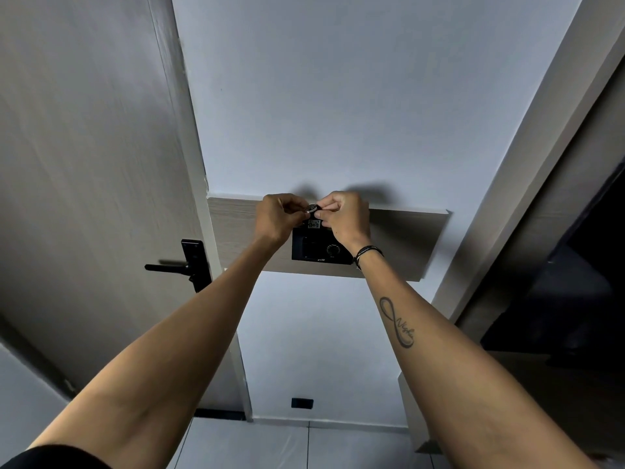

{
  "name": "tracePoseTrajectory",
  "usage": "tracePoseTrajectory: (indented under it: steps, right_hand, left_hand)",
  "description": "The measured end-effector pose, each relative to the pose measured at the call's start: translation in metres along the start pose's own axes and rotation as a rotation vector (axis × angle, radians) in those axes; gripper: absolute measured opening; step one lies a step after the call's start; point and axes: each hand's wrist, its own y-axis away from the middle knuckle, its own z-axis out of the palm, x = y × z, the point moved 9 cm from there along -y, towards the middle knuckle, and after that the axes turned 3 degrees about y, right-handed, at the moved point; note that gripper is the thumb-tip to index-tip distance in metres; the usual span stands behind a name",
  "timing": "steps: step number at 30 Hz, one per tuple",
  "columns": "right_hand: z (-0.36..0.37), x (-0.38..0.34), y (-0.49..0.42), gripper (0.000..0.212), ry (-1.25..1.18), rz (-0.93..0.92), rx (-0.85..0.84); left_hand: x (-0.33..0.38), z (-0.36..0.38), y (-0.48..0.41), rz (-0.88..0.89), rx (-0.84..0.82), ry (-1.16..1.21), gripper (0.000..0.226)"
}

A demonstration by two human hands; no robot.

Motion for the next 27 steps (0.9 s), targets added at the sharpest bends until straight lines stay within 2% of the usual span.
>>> tracePoseTrajectory:
  steps: [27]
  right_hand:
    - [0.003,0.021,0.003,0.015,0.077,0.025,-0.013]
  left_hand:
    - [-0.016,0.009,-0.003,0.030,-0.008,-0.192,0.016]
